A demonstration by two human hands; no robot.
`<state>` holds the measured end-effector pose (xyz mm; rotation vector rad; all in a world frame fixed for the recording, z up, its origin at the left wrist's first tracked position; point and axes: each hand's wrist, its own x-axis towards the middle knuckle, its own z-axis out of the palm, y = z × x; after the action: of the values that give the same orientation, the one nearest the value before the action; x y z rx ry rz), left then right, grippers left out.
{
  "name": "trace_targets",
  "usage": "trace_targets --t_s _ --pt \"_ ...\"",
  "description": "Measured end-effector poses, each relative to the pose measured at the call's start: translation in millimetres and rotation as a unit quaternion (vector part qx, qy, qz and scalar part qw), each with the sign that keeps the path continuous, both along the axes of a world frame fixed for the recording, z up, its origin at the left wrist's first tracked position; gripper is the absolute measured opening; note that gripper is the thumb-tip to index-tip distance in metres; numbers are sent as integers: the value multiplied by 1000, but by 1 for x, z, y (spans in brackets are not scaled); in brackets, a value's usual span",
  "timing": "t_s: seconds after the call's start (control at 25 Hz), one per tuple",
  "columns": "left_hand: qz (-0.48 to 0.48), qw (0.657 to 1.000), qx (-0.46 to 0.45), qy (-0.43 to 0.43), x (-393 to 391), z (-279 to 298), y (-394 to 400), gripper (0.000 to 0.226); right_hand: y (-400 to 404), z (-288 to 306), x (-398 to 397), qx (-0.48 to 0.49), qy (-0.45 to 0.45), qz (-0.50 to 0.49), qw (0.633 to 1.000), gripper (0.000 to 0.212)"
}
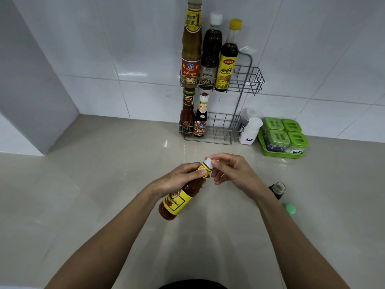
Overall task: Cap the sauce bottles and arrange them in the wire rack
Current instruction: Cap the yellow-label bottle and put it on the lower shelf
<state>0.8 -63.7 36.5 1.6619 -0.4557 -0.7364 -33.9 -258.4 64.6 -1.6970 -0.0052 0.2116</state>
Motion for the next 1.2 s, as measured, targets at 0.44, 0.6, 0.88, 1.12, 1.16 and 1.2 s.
trace_targets --t_s 0.44,0.6,0.88,1.12,1.16,1.2 --pt "68 976 90 -187 -9 -6 -10 24 14 -2 6 -48 42 -85 994 36" --pt "73 986 29 -147 -7 -2 -8 26 17 1 8 -84 2 -91 992 29" --pt "40 999 19 7 -1 -4 12 36 3 30 23 -69 -45 -161 983 21" --pt "73 997 3 -20 -2 -12 9 31 -1 32 28 -25 -12 -141 990 23" --pt "91 996 -8 -15 -1 -14 6 33 0 28 28 -25 11 -127 992 25" --pt "110 994 -19 -11 1 -16 3 35 2 23 29 -30 32 -109 993 26"
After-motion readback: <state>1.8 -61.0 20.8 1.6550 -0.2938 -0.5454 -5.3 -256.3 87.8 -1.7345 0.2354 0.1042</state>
